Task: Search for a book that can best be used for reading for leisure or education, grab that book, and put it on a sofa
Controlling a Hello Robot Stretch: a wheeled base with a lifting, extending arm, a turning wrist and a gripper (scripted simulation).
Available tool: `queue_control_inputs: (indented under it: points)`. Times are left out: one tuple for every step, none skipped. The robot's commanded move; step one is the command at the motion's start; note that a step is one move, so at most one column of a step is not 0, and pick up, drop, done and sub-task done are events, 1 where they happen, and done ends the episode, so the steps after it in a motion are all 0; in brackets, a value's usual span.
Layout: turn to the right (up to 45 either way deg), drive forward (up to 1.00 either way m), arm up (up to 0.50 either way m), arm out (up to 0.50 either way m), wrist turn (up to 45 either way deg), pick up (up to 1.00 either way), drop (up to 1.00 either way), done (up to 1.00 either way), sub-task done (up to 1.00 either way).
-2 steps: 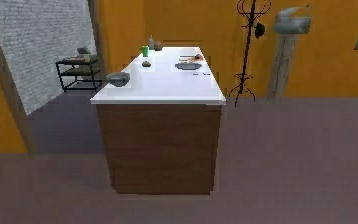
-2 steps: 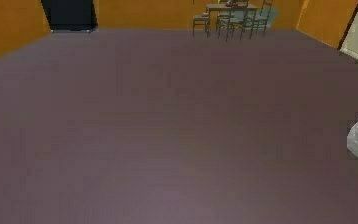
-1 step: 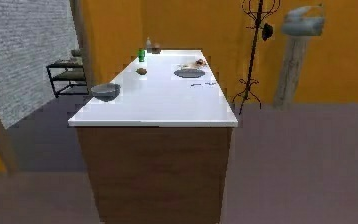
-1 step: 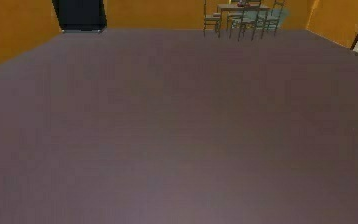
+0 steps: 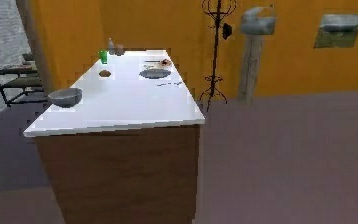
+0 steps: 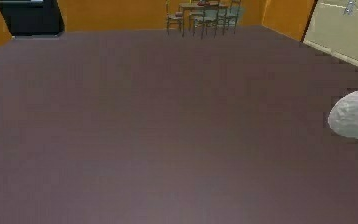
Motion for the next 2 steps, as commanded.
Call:
queue_control_inputs:
  points:
    - [0.0,0.25,0.00,0.00,0.0,0.00,0.00,0.00,0.00]
    - [-45.0,0.00,0.00,0.00,0.0,0.00,0.00,0.00,0.00]
